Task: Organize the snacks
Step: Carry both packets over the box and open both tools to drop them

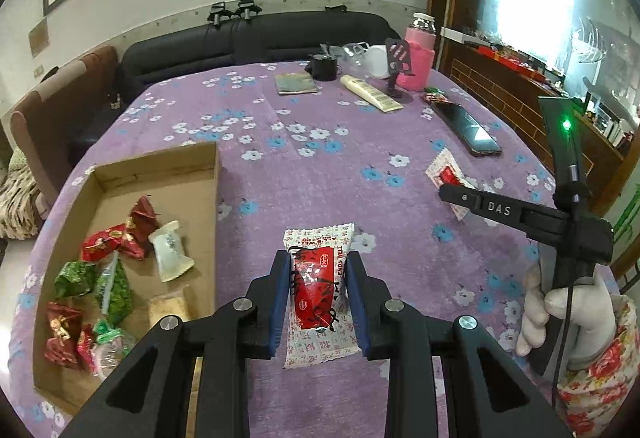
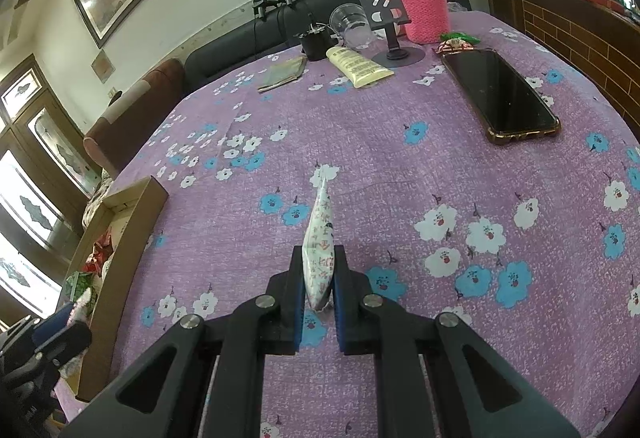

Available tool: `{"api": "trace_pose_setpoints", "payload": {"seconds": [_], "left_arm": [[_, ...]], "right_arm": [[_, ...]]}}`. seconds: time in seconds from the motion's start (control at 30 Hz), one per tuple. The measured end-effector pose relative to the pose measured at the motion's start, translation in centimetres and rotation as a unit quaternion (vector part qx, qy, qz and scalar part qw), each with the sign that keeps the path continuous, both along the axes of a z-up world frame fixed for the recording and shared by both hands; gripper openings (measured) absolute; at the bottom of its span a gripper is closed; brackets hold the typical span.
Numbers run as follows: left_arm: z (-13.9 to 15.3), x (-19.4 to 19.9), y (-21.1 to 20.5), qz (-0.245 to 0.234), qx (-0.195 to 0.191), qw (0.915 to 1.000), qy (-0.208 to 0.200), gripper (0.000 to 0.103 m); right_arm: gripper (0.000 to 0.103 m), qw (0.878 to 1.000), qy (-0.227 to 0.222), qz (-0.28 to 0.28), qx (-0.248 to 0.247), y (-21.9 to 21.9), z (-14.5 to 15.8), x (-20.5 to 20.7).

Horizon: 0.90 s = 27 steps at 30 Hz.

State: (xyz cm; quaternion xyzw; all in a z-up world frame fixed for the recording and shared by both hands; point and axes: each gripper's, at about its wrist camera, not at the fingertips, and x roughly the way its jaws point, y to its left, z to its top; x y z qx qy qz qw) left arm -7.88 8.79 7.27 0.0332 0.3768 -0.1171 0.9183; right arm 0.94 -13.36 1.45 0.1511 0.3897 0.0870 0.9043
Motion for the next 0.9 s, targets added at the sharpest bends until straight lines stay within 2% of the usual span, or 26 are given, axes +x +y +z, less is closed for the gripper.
{"api": "trace_pose_setpoints", "payload": {"seconds": [0.37, 0.53, 0.7, 0.9], "left_arm": [[1.6, -1.6, 3.1, 0.029, -0.014, 0.9991, -0.028, 0.029], [2.9, -2.2, 6.7, 0.052, -0.007, 0.9976, -0.045, 0.029], [4.4, -1.2, 12.4, 0.084, -0.036, 0.9949, -0.042, 0.029], [5.5, 1.2, 16.6, 0.099, -0.007, 0.994, -0.046, 0.029]], "right_arm": [[0.011, 1.0, -0.005, -0.011, -0.012, -0.1, -0.2, -0.2], [0.011, 1.0, -0.012, -0.003, -0.025, 1.0, 0.7, -0.5], [0.011, 0.999, -0.017, 0.042, -0.003, 4.0, 3.6, -1.6], [0.011, 0.993, -0.029, 0.118, 0.005, 10.5, 8.0, -1.2]]}}
